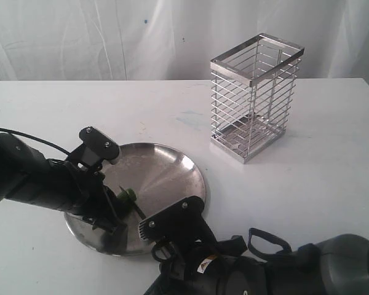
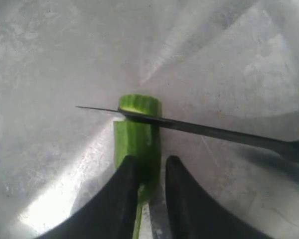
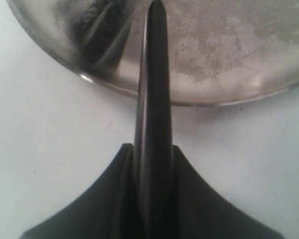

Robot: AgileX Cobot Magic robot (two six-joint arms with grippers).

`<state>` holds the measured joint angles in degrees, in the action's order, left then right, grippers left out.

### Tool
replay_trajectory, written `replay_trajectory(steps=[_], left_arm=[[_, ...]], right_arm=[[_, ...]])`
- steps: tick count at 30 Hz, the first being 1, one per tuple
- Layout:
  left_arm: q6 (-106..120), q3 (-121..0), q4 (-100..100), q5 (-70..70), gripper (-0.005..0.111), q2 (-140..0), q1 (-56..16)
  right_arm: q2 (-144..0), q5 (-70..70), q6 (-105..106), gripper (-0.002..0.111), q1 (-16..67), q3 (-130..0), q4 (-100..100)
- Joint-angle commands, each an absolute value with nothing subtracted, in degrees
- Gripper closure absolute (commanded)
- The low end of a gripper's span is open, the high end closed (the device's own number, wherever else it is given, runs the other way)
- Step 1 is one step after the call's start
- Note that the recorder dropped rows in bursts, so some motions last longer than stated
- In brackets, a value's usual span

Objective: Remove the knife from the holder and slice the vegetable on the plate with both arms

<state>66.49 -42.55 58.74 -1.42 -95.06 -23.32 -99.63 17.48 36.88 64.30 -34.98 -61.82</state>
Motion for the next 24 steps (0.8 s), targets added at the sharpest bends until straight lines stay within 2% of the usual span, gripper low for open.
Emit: replay_trajectory(steps=[1,7,24], left_arm=[[66.4,-42.1,59.0,-0.8,0.080,-94.8,-23.3],[66.4,-42.1,59.0,-0.8,0.080,-94.8,-23.3],[65.4,-42.1,59.1,-3.7,0.080,-93.7,-23.3]], right_arm=[[-99.6,16.8,41.0,0.108,63.7,-37.0,-62.1],[-99.6,13.3,44.0,0.108,59.3,-39.0,-62.0],[-103.5,11.8,46.5,0.108,59.2,-40.9,-62.0]])
